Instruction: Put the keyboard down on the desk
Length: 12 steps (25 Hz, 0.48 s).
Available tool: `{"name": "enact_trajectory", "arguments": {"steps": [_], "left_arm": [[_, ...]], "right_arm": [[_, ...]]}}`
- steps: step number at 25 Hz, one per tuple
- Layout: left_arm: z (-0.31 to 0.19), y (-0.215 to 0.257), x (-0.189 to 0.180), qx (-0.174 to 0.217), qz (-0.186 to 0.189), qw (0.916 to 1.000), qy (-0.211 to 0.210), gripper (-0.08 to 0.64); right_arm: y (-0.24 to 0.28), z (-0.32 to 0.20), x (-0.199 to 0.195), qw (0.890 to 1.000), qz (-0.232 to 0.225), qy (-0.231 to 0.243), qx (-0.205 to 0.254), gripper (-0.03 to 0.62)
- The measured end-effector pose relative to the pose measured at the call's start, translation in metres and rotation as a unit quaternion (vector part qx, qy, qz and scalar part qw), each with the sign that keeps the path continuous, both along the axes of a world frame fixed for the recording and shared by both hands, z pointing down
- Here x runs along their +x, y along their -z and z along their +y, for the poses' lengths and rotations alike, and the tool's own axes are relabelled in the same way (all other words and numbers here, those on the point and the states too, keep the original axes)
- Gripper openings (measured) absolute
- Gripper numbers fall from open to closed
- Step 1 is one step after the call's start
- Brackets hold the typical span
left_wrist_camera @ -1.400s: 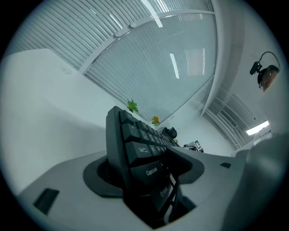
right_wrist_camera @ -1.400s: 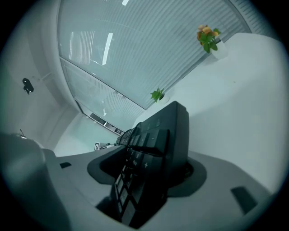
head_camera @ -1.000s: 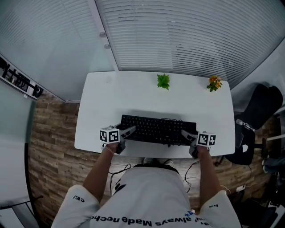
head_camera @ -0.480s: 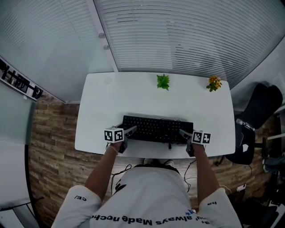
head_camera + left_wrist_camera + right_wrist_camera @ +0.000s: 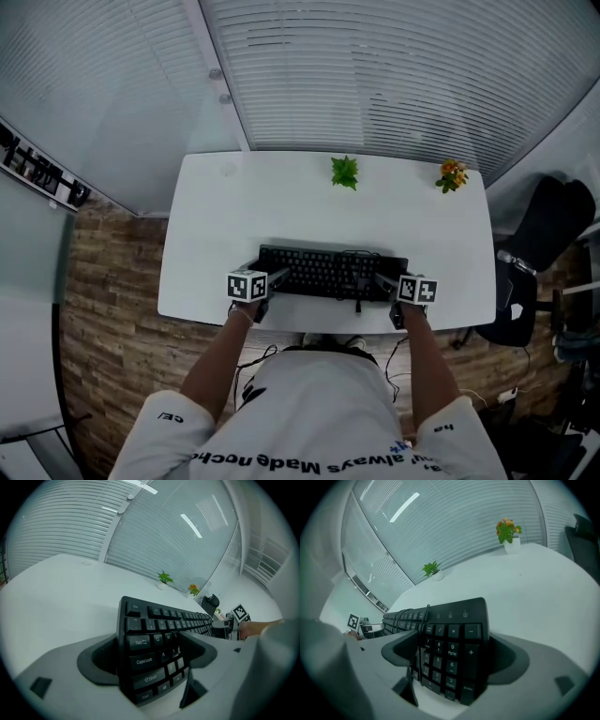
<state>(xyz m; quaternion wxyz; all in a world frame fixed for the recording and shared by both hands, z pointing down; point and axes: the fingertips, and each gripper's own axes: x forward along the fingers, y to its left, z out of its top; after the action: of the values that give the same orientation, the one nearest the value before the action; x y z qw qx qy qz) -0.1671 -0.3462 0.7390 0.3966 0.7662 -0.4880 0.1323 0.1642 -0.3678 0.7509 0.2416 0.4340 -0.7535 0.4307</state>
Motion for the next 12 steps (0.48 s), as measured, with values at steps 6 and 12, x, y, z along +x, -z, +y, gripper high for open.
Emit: {"name": "enact_trajectory", "arguments": {"steps": [6, 12], "left_arm": [[-0.0007, 0.0002, -0.0038, -0.001, -0.036, 0.9993, 0.013, 0.403], [-0.0004, -0.0046, -0.0063, 0.001, -0.096, 0.9952, 0.016, 0.408]], "right_arm": [[-0.0005, -0.0021, 0.0019, 0.999, 0.040, -0.009, 0.015, 0.474], [-0.0063, -0.0015, 0.0024, 0.996, 0.086, -0.009, 0.026, 0.476]]}}
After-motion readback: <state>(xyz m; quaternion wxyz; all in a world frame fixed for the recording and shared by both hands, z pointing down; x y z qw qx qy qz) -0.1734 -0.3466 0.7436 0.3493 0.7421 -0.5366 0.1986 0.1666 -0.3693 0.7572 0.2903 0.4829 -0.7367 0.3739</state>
